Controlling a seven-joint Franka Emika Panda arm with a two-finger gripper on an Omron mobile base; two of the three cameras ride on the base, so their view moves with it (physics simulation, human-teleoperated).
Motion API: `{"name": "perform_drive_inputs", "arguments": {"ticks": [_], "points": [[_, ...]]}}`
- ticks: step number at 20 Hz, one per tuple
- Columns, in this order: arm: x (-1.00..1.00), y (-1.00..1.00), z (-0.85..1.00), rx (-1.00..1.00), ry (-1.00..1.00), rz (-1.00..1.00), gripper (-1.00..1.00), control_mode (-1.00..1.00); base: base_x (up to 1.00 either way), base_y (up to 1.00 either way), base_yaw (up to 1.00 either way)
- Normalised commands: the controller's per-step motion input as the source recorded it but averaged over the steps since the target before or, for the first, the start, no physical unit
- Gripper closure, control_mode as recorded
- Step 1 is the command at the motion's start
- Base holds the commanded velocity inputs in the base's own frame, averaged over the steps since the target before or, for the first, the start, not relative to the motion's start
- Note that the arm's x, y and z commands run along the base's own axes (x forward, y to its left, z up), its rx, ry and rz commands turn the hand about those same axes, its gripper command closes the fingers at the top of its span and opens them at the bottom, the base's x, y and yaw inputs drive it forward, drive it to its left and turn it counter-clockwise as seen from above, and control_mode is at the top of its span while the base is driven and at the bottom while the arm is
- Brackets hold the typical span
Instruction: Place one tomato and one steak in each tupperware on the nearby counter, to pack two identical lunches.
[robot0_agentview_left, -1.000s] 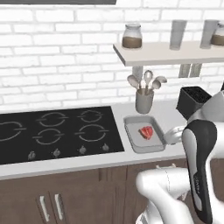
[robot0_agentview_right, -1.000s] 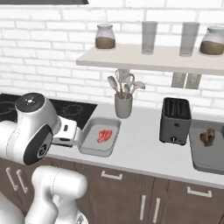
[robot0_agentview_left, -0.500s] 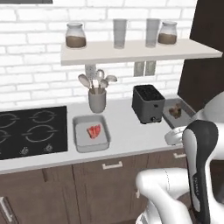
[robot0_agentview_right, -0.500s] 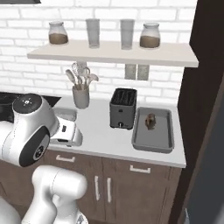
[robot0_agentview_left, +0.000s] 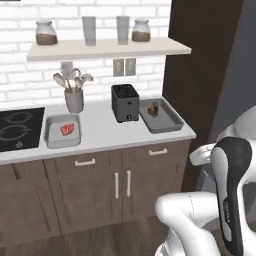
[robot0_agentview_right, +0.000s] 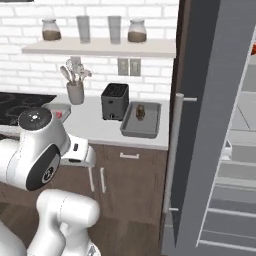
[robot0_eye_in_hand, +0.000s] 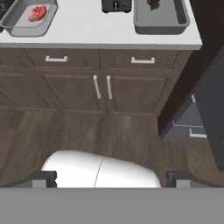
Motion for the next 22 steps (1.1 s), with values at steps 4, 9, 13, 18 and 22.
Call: {"name": "perform_drive_inputs", "arguments": {"ticks": [4,9,13,18,22], "points": [[0.0,0.0,0.0,0.0,0.0,0.0,-1.0,1.0,-1.0,-0.1,-0.14],[0.0,0.0,0.0,0.0,0.0,0.0,-1.0,1.0,-0.28,-0.35,-0.54],[0.0,0.0,0.0,0.0,0.0,0.0,-1.0,1.0,0.11,-0.15,-0.69],[0.0,0.0,0.0,0.0,0.0,0.0,-1.0,1.0,0.29,-0.01,-0.74],[0.0,0.0,0.0,0.0,0.0,0.0,-1.0,1.0,0.17,-0.1,-0.68]]}}
